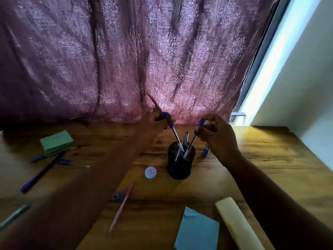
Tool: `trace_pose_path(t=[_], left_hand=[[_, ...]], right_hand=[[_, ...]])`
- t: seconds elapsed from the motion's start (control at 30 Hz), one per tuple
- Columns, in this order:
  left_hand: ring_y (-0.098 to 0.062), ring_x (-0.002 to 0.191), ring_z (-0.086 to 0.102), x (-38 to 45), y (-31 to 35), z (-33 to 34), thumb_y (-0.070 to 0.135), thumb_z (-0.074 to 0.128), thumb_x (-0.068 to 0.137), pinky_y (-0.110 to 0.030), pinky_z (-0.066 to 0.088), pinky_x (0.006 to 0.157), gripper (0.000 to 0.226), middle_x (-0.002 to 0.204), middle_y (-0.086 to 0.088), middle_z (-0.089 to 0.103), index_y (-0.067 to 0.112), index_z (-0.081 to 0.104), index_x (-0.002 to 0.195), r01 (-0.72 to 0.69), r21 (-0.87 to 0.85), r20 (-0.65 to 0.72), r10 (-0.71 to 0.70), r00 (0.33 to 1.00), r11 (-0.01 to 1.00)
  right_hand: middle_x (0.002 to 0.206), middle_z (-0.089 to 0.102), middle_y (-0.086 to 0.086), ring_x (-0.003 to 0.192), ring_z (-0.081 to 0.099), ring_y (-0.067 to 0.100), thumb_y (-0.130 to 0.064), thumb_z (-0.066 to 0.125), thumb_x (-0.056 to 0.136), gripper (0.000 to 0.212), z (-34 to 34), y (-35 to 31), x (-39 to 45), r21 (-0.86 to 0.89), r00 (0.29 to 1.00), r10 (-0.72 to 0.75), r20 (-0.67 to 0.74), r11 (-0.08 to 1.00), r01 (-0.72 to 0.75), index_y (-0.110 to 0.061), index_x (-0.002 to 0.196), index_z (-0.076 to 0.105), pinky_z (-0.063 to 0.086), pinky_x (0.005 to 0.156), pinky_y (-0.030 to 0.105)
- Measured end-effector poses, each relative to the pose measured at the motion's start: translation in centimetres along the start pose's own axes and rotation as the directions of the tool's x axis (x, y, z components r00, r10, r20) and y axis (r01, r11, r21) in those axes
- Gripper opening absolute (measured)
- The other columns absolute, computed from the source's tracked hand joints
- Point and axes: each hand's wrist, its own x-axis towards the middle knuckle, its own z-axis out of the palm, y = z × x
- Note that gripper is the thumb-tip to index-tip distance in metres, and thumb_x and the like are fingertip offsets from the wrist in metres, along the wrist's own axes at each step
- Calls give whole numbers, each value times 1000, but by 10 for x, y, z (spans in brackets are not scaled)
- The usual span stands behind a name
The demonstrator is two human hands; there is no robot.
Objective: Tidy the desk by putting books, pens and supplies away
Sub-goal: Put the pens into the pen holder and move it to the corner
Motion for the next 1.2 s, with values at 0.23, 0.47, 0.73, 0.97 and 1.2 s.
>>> trace_pose_path(t=[0.23,0.47,0.73,0.97,1.2], left_hand=[[-7,70,61,-4,-29,14,15,77,79,-25,48,70,9,77,-3,70,18,69,83,-2,197,125,-23,992,980],[3,60,57,-8,-51,19,23,82,72,-19,45,61,18,67,9,66,27,66,77,8,404,126,-65,990,915],[2,65,42,-6,-55,21,31,84,68,-5,32,56,29,80,14,42,20,66,88,-146,606,158,62,986,782],[-7,70,60,-12,-48,18,34,79,76,-21,43,62,25,76,10,65,18,73,95,-13,541,164,-91,982,841],[7,44,50,-31,-10,-53,25,67,89,-8,38,47,10,62,6,59,15,69,89,136,265,-57,-125,991,955]], right_hand=[[70,68,-5,49,54,-5,-14,70,80,22,18,28,-7,-171,998,31,59,985,-21,-26,97,62,37,44,9],[80,67,-7,65,56,-9,-18,69,83,21,25,46,-6,-275,998,5,70,961,15,-22,103,69,37,53,1],[92,73,-1,77,66,12,-20,66,85,21,28,52,-4,-352,998,-31,63,934,51,-21,105,71,51,70,26],[107,60,-2,79,61,17,-21,68,84,45,29,58,-5,-294,998,-36,-42,956,22,-22,127,58,42,69,22],[78,65,-7,68,59,7,-19,69,79,10,55,-2,-36,-78,963,-268,28,960,269,-27,80,64,46,63,22]])
